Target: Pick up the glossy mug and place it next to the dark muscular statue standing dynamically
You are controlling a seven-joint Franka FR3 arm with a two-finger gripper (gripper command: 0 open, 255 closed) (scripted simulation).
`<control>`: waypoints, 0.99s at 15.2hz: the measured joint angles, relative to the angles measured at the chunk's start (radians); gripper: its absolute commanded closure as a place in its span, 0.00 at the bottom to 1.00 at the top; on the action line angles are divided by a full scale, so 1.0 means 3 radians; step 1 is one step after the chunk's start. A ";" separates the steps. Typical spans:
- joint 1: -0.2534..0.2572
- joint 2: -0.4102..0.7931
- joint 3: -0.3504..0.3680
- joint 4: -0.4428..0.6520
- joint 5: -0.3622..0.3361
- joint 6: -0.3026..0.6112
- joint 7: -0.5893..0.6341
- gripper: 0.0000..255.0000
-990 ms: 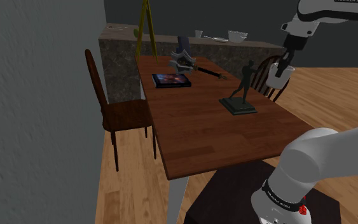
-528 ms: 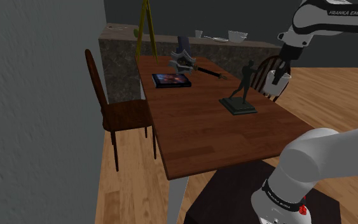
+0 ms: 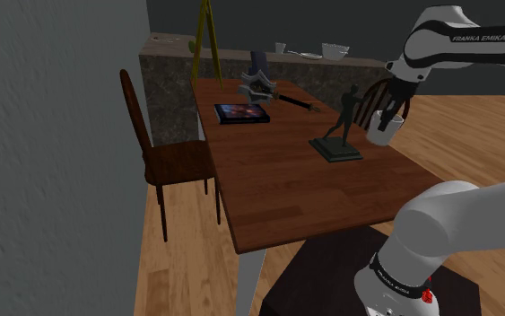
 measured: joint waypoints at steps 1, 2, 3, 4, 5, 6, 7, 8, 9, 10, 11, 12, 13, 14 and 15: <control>-0.0004 0.0001 -0.0016 -0.0048 -0.0013 0.0049 0.0003 1.00; -0.0010 0.0003 -0.0033 -0.0086 -0.0026 0.0090 0.0001 1.00; -0.0012 0.0001 -0.0040 -0.0127 -0.0034 0.0130 0.0009 1.00; -0.0020 -0.0004 -0.0054 -0.0181 -0.0049 0.0178 0.0014 1.00; -0.0027 -0.0010 -0.0065 -0.0224 -0.0062 0.0214 0.0017 1.00; -0.0034 -0.0013 -0.0079 -0.0277 -0.0076 0.0264 0.0023 1.00; -0.0036 -0.0007 -0.0090 -0.0309 -0.0085 0.0302 0.0026 1.00; -0.0042 -0.0009 -0.0102 -0.0349 -0.0098 0.0340 0.0029 1.00; -0.0043 0.0001 -0.0117 -0.0386 -0.0109 0.0387 0.0035 1.00; -0.0048 0.0009 -0.0135 -0.0426 -0.0123 0.0436 0.0036 1.00; -0.0049 0.0023 -0.0153 -0.0464 -0.0136 0.0488 0.0040 1.00; -0.0052 0.0034 -0.0170 -0.0496 -0.0148 0.0532 0.0041 1.00; -0.0060 0.0035 -0.0185 -0.0544 -0.0165 0.0579 0.0045 1.00; -0.0062 0.0049 -0.0204 -0.0583 -0.0179 0.0634 0.0049 1.00; -0.0063 0.0064 -0.0219 -0.0617 -0.0191 0.0681 0.0054 1.00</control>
